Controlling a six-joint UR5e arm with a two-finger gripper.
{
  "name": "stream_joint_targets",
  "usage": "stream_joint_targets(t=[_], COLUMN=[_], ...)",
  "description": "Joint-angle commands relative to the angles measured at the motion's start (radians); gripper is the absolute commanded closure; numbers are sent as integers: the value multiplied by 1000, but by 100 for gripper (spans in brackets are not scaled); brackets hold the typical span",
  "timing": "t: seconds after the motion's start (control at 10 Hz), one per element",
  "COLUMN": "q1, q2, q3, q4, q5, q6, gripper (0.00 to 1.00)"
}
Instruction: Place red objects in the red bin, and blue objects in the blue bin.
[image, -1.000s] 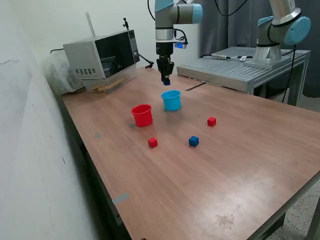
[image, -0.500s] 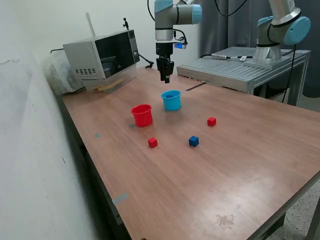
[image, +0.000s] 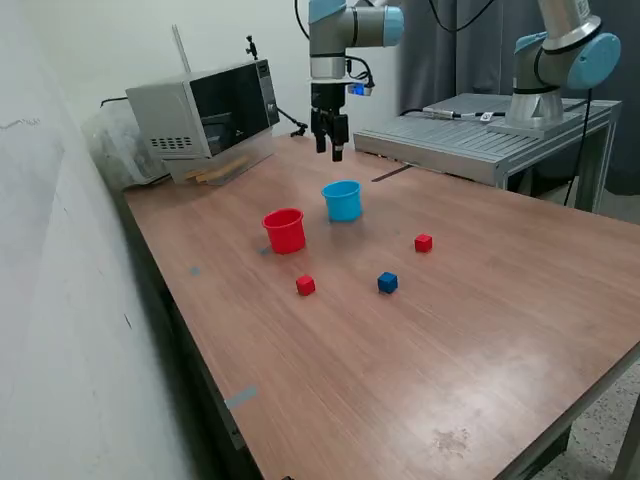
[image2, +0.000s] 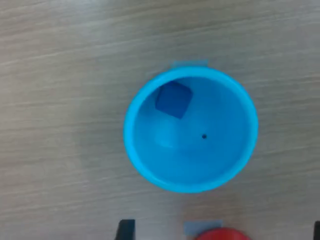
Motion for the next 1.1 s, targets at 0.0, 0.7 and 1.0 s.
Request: stream_joint_targets(t=[0.0,0.7,1.0], q1=[131,541,586], q2=[-86,-208,31], q3=[-2,-195,-347], q4=[69,271,246], q5=[1,8,21], q6=[0,47,55], gripper=[0,0,0])
